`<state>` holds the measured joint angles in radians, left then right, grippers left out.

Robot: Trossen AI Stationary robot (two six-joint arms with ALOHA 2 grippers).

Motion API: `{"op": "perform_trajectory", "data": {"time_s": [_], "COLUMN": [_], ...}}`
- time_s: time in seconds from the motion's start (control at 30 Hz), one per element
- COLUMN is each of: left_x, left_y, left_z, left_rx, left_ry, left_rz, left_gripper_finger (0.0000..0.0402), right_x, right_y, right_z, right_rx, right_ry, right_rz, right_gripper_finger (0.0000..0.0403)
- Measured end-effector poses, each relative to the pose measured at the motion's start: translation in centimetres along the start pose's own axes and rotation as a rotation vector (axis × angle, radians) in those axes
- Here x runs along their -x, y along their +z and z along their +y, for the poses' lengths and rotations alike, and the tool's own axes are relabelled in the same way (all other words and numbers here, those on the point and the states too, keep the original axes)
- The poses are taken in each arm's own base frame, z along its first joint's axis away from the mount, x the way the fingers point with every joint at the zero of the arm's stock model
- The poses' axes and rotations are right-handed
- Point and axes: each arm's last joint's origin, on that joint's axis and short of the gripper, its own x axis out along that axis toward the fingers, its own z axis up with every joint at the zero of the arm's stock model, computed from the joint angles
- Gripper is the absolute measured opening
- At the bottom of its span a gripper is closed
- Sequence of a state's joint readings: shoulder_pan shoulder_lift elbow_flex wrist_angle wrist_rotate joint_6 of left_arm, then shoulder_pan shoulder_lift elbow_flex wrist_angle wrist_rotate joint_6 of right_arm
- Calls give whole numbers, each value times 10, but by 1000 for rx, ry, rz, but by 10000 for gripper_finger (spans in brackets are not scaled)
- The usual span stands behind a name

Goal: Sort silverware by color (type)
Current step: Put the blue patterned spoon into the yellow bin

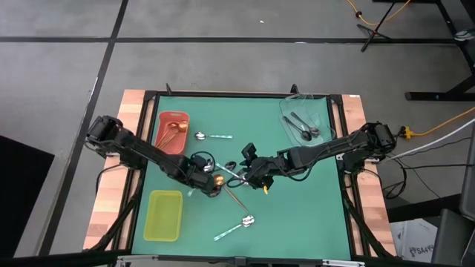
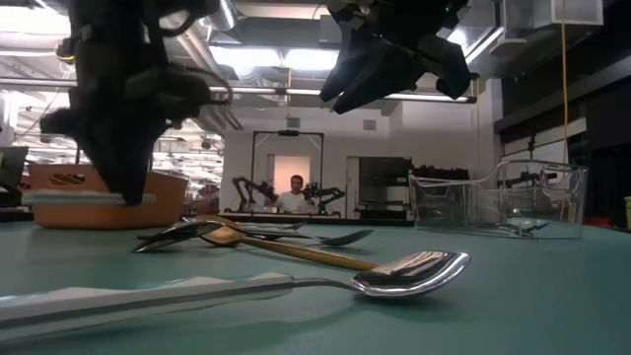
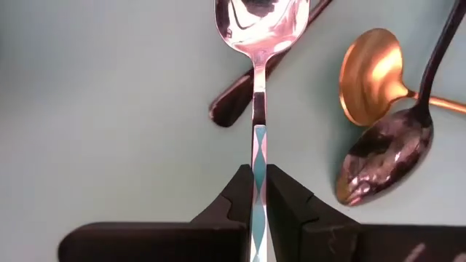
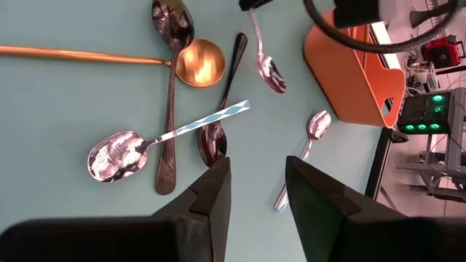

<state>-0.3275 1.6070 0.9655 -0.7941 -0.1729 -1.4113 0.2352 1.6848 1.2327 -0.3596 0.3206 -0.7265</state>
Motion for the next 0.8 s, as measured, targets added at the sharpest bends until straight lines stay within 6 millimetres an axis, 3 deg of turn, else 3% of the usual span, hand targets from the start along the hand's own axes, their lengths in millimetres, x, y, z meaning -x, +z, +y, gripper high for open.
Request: {"op": "perform_trajectory", "data": {"time_s": [0.4, 0.8], "left_x": [56, 110], "left_y": [10, -8], "left_z": [-18, -28], "left_rx": [-82, -154], "left_ry": [54, 46], "left_rz": [-12, 26], "left_gripper_finger": [16, 16], "right_x": [0, 0], "right_y": [0, 0], "right_z": [0, 0], "right_rx": [0, 0], "right_ry": [0, 0], "right_rz": [0, 0], "right_gripper_finger": [124, 124]}}
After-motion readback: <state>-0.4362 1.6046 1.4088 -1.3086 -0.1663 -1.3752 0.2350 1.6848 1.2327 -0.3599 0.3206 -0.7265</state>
